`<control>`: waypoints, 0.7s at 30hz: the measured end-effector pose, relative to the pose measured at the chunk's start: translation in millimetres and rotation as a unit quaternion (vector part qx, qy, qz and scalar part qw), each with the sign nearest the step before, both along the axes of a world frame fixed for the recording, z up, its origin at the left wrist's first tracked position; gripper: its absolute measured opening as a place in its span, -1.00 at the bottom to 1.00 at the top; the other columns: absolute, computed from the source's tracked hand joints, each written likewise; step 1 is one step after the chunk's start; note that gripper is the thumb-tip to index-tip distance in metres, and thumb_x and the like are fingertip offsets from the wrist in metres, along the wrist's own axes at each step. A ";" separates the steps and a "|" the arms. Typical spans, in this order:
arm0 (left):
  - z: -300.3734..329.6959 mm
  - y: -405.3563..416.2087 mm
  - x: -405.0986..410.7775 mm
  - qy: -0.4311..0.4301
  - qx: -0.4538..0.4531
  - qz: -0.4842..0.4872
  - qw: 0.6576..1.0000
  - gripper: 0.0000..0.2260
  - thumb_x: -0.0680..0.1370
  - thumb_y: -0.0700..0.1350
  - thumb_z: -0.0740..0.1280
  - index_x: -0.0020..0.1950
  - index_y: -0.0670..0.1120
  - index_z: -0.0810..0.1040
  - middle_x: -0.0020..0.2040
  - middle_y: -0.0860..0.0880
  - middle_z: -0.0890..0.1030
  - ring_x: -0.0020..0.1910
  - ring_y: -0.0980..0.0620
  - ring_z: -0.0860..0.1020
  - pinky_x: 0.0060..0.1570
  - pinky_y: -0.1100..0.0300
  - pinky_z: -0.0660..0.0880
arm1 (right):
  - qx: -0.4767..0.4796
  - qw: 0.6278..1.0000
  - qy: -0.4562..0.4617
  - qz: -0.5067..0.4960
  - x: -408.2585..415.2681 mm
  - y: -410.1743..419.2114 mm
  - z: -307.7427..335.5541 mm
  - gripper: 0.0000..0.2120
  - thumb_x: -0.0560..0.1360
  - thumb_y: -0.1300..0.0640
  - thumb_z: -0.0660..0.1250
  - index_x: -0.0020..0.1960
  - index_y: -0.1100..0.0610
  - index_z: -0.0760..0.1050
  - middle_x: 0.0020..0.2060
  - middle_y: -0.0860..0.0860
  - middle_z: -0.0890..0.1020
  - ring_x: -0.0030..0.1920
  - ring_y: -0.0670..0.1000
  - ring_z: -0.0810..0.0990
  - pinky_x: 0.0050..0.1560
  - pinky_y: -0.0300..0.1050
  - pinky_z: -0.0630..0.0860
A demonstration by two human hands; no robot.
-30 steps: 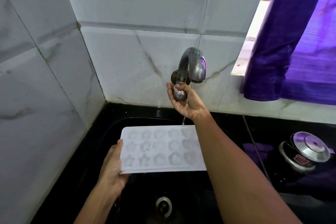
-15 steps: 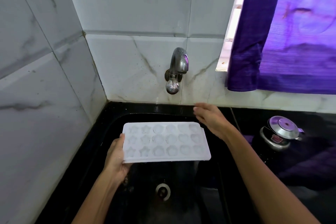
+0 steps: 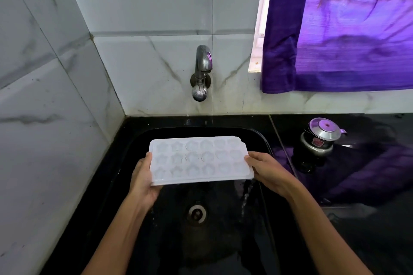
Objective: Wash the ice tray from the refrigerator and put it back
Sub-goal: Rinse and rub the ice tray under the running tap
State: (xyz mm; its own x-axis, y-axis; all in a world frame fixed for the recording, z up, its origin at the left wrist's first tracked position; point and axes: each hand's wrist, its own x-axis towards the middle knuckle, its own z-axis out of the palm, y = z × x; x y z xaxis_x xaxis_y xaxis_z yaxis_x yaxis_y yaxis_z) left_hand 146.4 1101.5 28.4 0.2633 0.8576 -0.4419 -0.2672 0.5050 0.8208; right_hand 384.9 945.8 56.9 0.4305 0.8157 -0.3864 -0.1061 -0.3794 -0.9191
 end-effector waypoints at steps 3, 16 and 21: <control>-2.5 -3.2 2.6 0.006 -0.002 -0.008 1.000 -0.60 0.60 0.09 0.19 0.30 -0.15 0.45 0.13 -0.17 0.63 0.06 -0.16 0.63 -0.23 0.03 0.62 | 0.004 1.000 -0.006 -0.023 1.4 -1.8 -0.8 -0.82 0.62 0.22 0.13 0.05 0.13 0.52 -0.04 0.07 0.67 -0.07 0.02 0.65 -0.03 -0.07 0.56; -56.4 -26.9 -4.0 0.110 -0.053 -0.129 0.984 -0.76 0.64 0.00 0.13 0.10 -0.17 0.41 0.11 -0.17 0.62 0.02 -0.17 0.62 -0.17 -0.04 0.57 | -0.089 0.994 0.007 -0.058 3.8 -22.1 -81.5 -0.80 0.61 0.31 0.11 0.12 0.21 0.48 -0.01 0.16 0.62 -0.01 0.13 0.60 -0.09 -0.03 0.57; -78.8 -43.2 -8.2 0.173 -0.069 -0.160 0.969 -0.84 0.64 -0.06 0.15 -0.02 -0.13 0.42 0.05 -0.15 0.62 -0.03 -0.14 0.61 -0.04 -0.14 0.54 | -0.139 0.987 0.028 -0.078 -0.1 -34.9 -124.5 -0.79 0.58 0.34 0.12 0.04 0.19 0.51 -0.08 0.17 0.64 -0.10 0.14 0.63 -0.16 0.05 0.61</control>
